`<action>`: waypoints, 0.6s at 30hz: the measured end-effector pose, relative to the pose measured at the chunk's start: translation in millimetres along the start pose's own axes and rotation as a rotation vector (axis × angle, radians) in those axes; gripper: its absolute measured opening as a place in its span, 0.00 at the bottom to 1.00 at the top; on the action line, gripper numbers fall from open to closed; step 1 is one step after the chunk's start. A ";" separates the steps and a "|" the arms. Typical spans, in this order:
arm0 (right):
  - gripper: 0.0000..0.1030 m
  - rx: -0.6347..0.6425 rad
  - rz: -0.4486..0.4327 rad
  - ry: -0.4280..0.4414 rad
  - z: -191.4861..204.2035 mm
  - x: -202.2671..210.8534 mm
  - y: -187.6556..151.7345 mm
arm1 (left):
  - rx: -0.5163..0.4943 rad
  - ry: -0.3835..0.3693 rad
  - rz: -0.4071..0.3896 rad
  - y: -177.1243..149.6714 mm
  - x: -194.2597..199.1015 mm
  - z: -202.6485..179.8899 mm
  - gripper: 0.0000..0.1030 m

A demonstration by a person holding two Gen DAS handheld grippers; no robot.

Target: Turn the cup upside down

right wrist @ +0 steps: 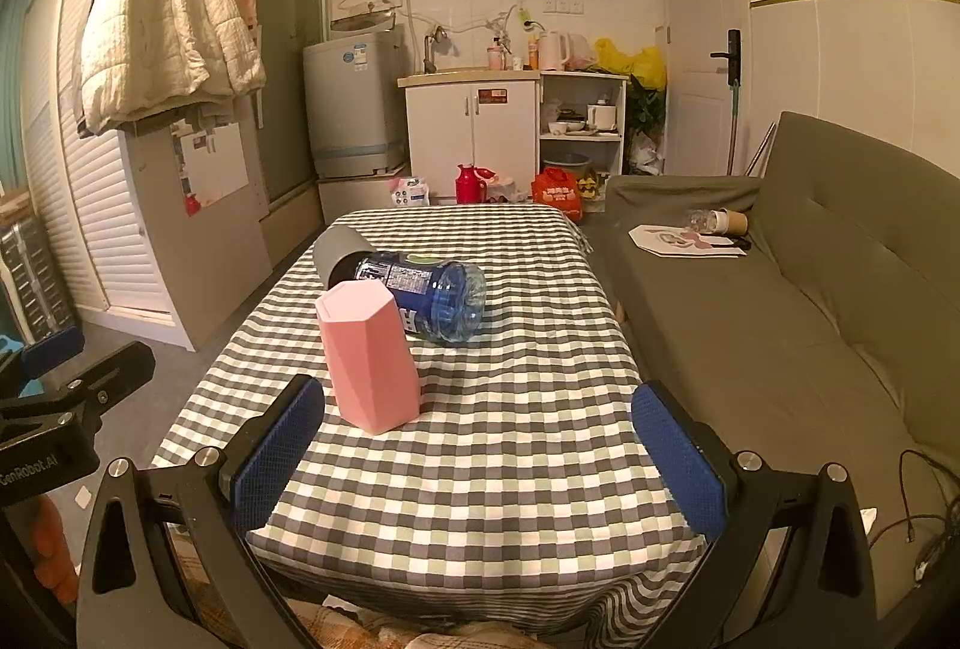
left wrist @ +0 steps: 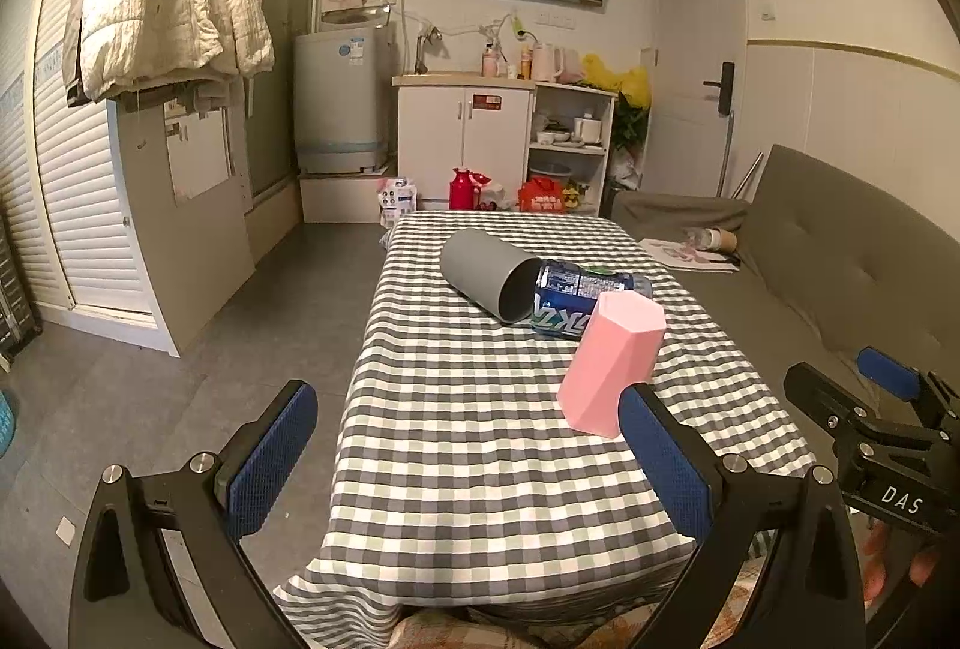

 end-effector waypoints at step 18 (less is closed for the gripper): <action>1.00 -0.003 0.005 -0.004 -4.0 -0.1 -0.3 | 0.000 0.000 -0.001 -0.3 -0.2 -0.4 1.00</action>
Point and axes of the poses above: each gripper's, at about its wrist camera, not at the fingertips, and x roughly against the way its jaws point, z to its left, y to its top, the point moved 7 cm from there along -x, roughly the way its jaws point, and after that the axes turned 12 degrees about -z, right-handed, at the moved point
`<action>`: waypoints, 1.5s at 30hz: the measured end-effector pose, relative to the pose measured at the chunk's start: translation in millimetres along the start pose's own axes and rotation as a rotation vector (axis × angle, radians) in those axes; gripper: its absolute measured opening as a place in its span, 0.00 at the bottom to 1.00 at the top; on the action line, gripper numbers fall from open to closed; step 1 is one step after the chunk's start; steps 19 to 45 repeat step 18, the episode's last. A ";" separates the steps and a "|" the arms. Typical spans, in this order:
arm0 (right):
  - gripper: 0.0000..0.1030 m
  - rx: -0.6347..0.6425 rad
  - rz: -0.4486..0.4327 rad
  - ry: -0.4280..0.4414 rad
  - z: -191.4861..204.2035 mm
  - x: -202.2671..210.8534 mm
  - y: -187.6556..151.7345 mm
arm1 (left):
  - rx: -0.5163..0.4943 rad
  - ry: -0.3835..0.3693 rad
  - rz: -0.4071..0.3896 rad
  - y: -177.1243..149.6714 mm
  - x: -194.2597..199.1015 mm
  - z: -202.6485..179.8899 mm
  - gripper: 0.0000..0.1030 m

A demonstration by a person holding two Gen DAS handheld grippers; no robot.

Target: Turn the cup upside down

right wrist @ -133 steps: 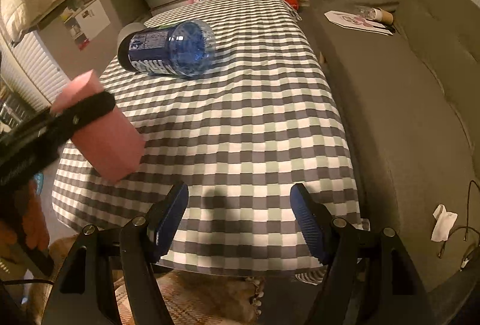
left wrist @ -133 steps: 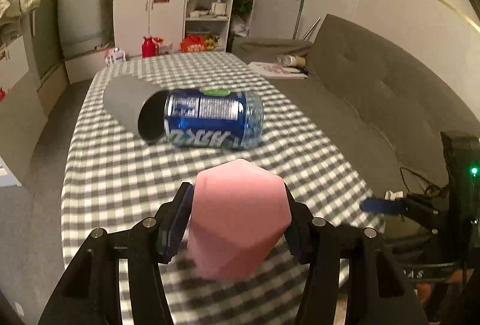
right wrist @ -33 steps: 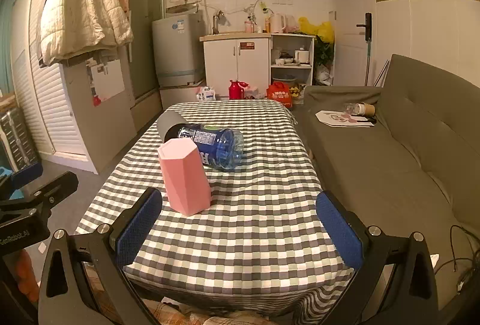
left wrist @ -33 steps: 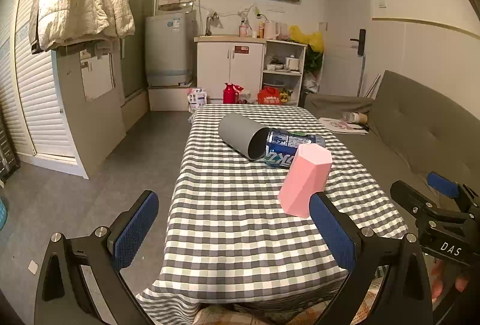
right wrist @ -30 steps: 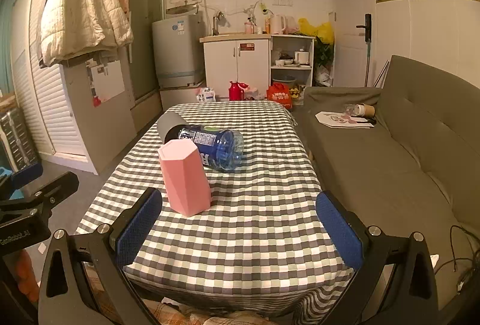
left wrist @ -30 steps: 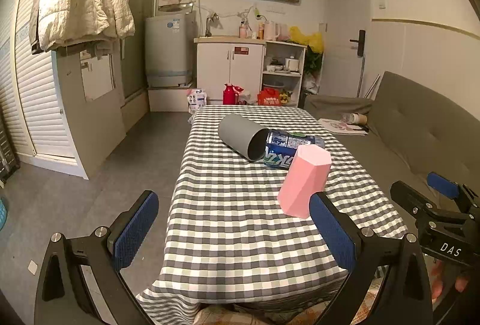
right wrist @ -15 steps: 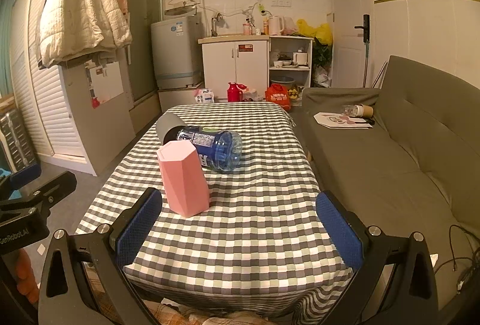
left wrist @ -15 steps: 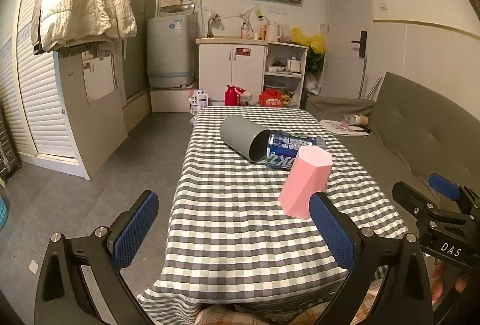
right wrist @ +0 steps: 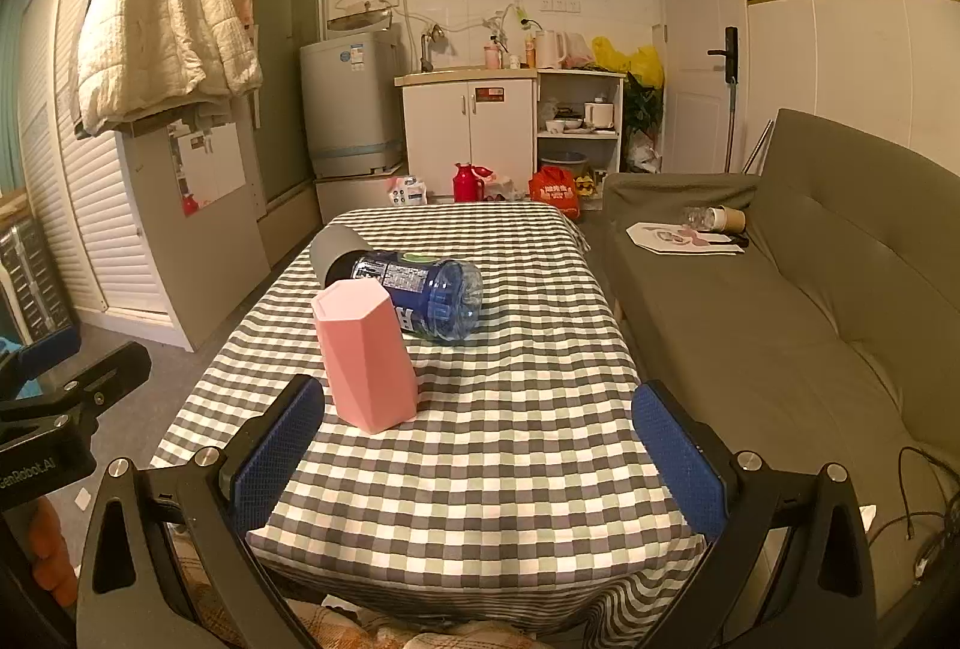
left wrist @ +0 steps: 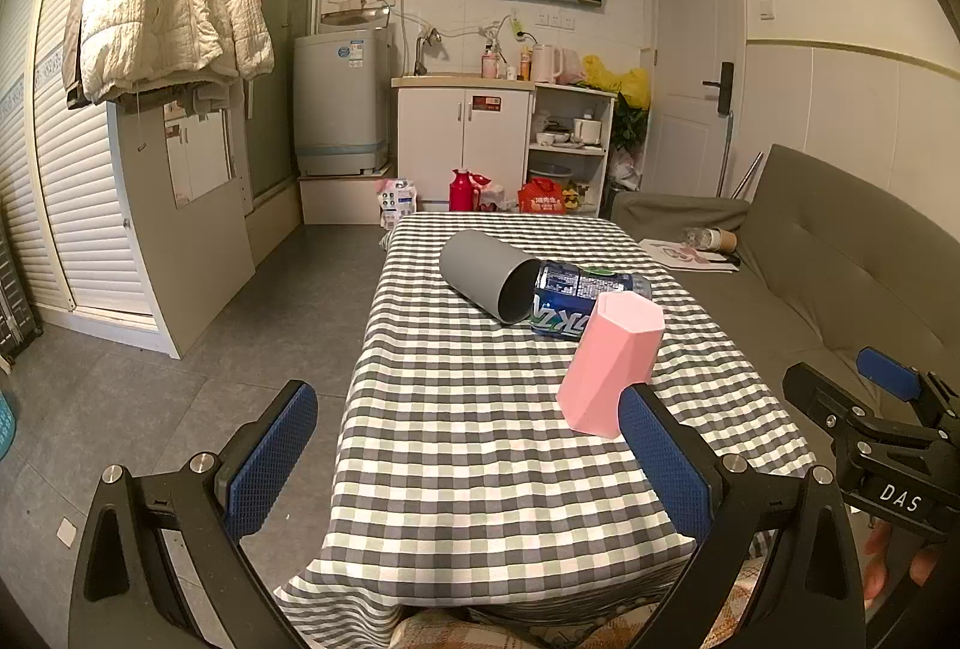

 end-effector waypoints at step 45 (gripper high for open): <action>1.00 0.000 0.003 -0.003 -0.7 -1.6 0.4 | -0.004 -0.004 -0.006 0.6 1.8 -2.0 1.00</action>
Point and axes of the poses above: each gripper's, at about its wrist camera, not at the fingertips, and x roughly against the way its jaws point, z to its left, y to its top, the point moved 7 cm from there along -x, roughly the way its jaws point, and after that the axes turned 12 degrees about -z, right-handed, at the moved point
